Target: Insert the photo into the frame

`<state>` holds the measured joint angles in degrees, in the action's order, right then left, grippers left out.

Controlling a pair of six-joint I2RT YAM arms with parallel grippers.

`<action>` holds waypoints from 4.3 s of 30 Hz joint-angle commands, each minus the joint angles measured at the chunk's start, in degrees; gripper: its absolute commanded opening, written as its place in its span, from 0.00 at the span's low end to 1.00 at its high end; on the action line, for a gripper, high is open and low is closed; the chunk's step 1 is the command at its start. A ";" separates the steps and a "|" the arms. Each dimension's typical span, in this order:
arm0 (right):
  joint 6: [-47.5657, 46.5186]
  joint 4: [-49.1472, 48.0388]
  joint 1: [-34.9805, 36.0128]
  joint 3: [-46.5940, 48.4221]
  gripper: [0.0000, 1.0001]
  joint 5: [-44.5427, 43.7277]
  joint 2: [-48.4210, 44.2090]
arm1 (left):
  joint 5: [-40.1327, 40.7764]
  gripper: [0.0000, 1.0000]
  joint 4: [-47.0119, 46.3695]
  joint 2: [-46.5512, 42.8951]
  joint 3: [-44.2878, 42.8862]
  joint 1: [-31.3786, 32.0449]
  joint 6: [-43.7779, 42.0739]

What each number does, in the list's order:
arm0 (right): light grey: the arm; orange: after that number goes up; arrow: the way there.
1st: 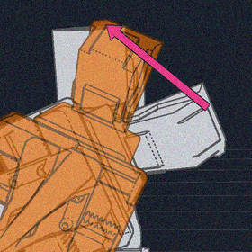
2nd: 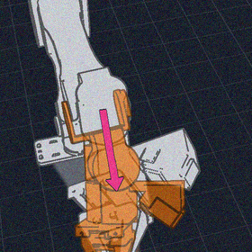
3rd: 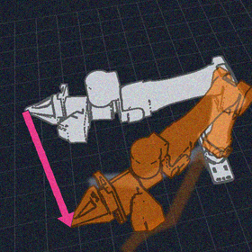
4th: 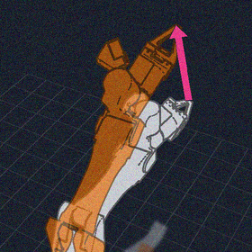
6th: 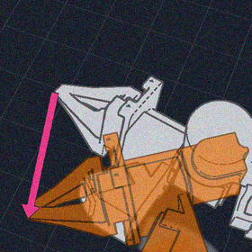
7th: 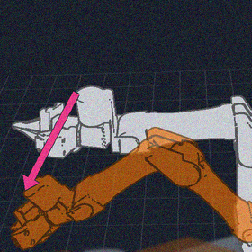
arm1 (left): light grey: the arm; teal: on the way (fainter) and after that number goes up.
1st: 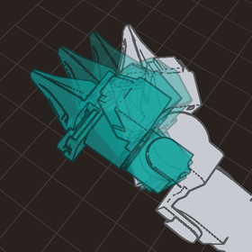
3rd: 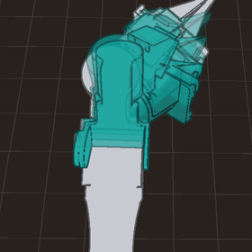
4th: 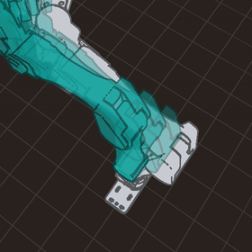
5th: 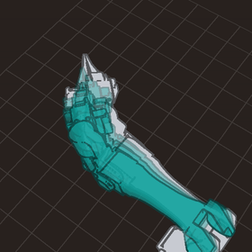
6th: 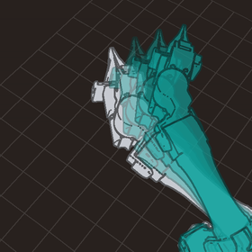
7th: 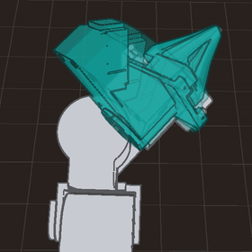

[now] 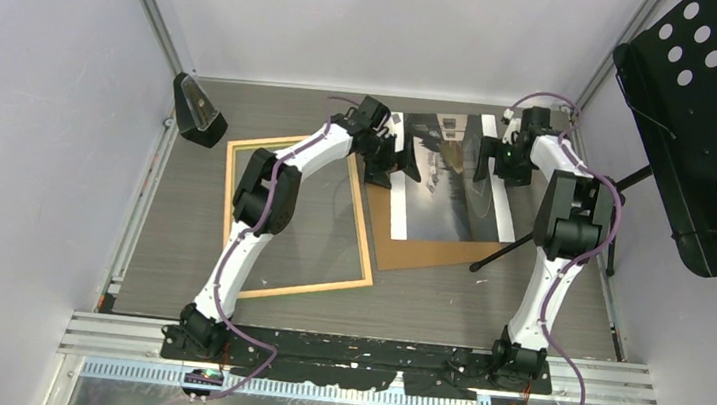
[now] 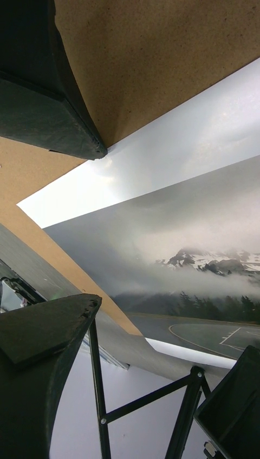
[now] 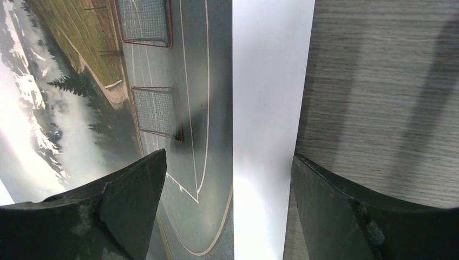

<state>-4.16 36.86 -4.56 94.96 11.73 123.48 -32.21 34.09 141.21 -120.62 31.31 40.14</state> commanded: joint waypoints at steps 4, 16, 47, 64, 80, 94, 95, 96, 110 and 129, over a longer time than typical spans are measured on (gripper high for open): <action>1.00 -3.85 -0.44 -4.86 0.88 9.21 -3.98 | -2.18 0.97 -0.51 1.13 0.64 0.68 0.25; -0.56 -6.16 -0.86 -7.22 0.83 14.09 -8.28 | -2.33 0.97 -0.01 0.81 1.13 0.58 -0.50; -1.47 -12.24 -1.50 -13.39 0.86 22.85 -14.65 | -2.85 0.97 0.14 -0.09 3.07 0.18 -1.20; 0.98 -12.23 -4.88 -11.24 0.88 24.43 -14.88 | -3.00 0.98 -0.02 -0.50 3.61 0.14 -1.47; 4.11 -14.08 -5.11 -13.46 0.85 33.25 -17.62 | -3.60 0.98 0.32 -0.38 3.47 0.07 -1.73; 5.28 -15.16 -4.98 -16.94 0.83 36.46 -21.12 | -3.85 0.98 0.37 -0.75 3.89 -0.02 -1.91; 5.67 -15.51 -4.96 -17.19 0.83 36.67 -21.15 | -3.86 0.98 0.33 -0.76 3.90 -0.13 -1.91; 5.80 -15.68 -4.83 -17.64 0.83 37.11 -21.28 | -3.91 0.98 0.36 -0.76 3.85 -0.13 -1.91; 10.38 -20.29 -3.69 -20.07 0.81 40.67 -24.40 | -5.19 0.98 -3.06 -4.70 10.72 -0.95 -0.78; 12.41 -21.88 2.85 -21.99 0.80 42.34 -27.40 | -7.25 0.98 -7.75 -7.16 16.54 -1.29 1.67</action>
<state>6.74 17.39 -2.61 73.28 51.90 99.79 -39.66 24.99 135.24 -106.17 29.85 41.74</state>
